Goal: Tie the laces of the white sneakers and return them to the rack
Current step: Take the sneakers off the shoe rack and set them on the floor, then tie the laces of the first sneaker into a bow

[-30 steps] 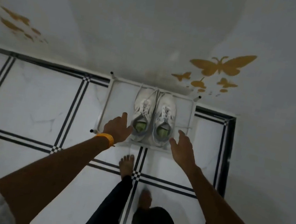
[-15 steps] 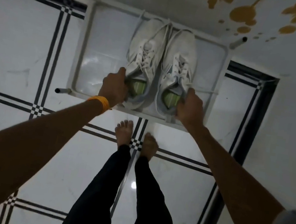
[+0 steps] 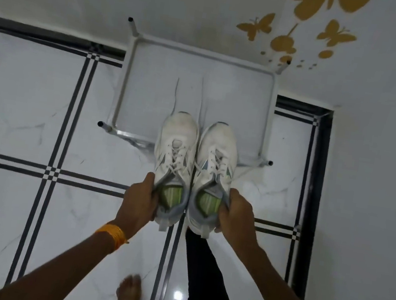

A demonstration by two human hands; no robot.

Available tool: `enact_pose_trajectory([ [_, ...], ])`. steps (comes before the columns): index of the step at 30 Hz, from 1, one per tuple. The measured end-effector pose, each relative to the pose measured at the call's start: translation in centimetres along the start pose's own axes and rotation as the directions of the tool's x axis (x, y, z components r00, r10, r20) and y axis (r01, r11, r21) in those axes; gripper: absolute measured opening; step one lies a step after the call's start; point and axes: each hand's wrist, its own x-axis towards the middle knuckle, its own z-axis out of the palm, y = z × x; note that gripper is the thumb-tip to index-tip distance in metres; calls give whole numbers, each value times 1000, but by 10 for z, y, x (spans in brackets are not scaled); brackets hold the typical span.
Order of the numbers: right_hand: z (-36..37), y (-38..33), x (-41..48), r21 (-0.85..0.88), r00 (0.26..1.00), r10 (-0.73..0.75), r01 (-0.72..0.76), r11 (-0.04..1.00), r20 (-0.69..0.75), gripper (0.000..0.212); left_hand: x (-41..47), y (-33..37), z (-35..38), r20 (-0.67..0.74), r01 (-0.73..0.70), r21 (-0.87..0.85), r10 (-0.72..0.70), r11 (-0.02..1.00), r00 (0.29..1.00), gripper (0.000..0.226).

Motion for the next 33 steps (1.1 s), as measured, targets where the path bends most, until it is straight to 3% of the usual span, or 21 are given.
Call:
enact_pose_trajectory([
  [3, 38, 23, -40, -26, 999, -27, 26, 999, -42, 13, -31, -38, 20, 11, -50, 11, 49, 999, 999, 5],
  [9, 116, 70, -77, -7, 999, 35, -35, 999, -36, 5, -62, -122, 60, 45, -25, -43, 26, 999, 999, 17],
  [19, 263, 206, -12, 72, 995, 71, -66, 995, -72, 15, 2, -259, 200, 49, -102, 19, 101, 995, 994, 30],
  [27, 306, 287, 48, -90, 1000, -18, 17, 996, -8, 29, 52, -326, 276, 9, -221, 174, 223, 960, 975, 15],
  [30, 317, 308, 56, -292, 996, -82, 91, 952, 42, 27, 61, -349, 297, -23, -291, 252, 307, 923, 951, 14],
  [33, 314, 304, 43, -444, 939, -296, 194, 875, -174, 29, 57, -352, 302, -220, -380, 232, 429, 895, 876, 27],
])
